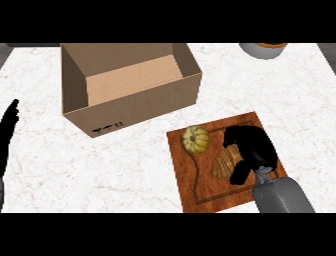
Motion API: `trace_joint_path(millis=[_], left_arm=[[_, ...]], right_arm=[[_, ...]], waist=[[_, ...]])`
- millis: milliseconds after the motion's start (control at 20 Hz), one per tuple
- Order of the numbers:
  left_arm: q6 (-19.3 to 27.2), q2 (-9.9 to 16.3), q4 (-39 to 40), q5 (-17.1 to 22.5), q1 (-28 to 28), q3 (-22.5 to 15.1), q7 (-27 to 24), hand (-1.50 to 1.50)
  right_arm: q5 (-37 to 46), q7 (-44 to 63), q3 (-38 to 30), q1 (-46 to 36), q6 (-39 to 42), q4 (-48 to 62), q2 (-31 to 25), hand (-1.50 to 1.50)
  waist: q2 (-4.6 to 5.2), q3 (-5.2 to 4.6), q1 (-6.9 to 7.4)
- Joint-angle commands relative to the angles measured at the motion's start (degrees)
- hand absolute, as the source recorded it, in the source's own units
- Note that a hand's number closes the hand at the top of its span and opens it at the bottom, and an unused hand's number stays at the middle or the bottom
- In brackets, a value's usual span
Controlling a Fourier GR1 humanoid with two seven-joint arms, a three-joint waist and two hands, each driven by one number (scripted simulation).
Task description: Pick the croissant from the cutting board and place it in the cardboard box
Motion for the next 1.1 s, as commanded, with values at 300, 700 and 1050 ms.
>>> trace_joint_path(millis=[300, 700, 1050], left_arm=[[-0.02, -0.25, -1.48, -0.57, 1.12, -0.05, 0.03, 0.0], [-1.46, -0.6, -0.73, -0.08, 0.75, 0.08, -1.4, 0.0], [0.08, -1.52, 0.25, -2.1, -3.21, -0.32, 0.54, 0.0]], right_arm=[[16.43, 36.63, 13.1, -0.4, -5.29, -14.6, 5.94, 1.5], [21.15, 37.59, 17.21, -15.83, -4.9, -16.37, 6.01, 1.5], [7.3, 41.71, 17.06, -30.6, -8.75, -8.35, 6.02, 1.5]], waist=[[0.15, 0.38, 0.98], [0.44, 0.42, 1.7], [0.6, 0.42, 2.0]])
